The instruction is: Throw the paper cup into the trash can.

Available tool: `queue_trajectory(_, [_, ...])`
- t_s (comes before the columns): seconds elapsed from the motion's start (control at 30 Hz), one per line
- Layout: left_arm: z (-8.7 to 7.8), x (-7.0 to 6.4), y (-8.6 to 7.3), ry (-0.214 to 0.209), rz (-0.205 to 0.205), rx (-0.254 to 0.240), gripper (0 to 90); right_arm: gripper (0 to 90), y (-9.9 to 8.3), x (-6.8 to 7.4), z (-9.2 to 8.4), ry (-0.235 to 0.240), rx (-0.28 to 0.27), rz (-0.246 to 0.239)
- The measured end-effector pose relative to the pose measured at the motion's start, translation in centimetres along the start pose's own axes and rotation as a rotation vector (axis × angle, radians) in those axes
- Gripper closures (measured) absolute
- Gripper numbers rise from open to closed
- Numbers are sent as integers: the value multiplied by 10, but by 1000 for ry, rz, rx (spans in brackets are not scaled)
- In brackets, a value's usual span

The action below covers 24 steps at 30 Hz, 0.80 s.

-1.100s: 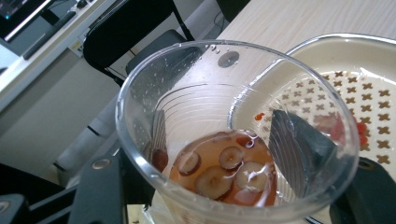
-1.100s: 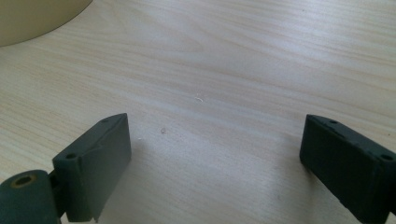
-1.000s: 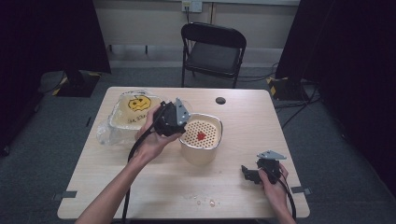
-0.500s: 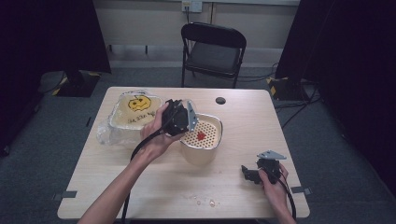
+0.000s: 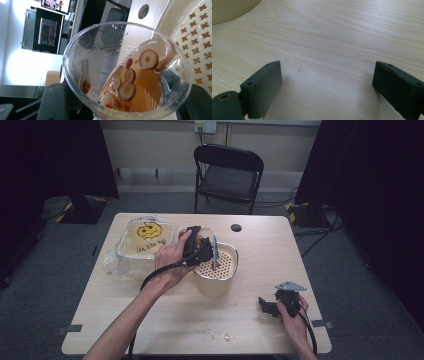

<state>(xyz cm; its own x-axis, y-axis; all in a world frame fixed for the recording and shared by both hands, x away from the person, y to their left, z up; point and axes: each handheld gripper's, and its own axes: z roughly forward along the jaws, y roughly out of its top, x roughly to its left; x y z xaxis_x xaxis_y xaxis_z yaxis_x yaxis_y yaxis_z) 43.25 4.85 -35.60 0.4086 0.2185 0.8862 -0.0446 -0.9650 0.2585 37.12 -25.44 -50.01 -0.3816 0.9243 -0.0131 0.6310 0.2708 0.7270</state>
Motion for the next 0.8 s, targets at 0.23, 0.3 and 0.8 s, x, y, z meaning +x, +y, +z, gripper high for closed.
queue_trajectory(0.23, [2, -5, 5, 21, 117, 31, 373, 83, 0, 0, 0, 0, 0, -1])
queue_trajectory(0.3, [3, -4, 5, 21, 126, 39, 373, 83, 0, 0, 0, 0, 0, -1])
queue_trajectory(0.8, [4, -8, 18, 77, 306, 65, 374, 84, 0, 0, 0, 0, 0, -1])
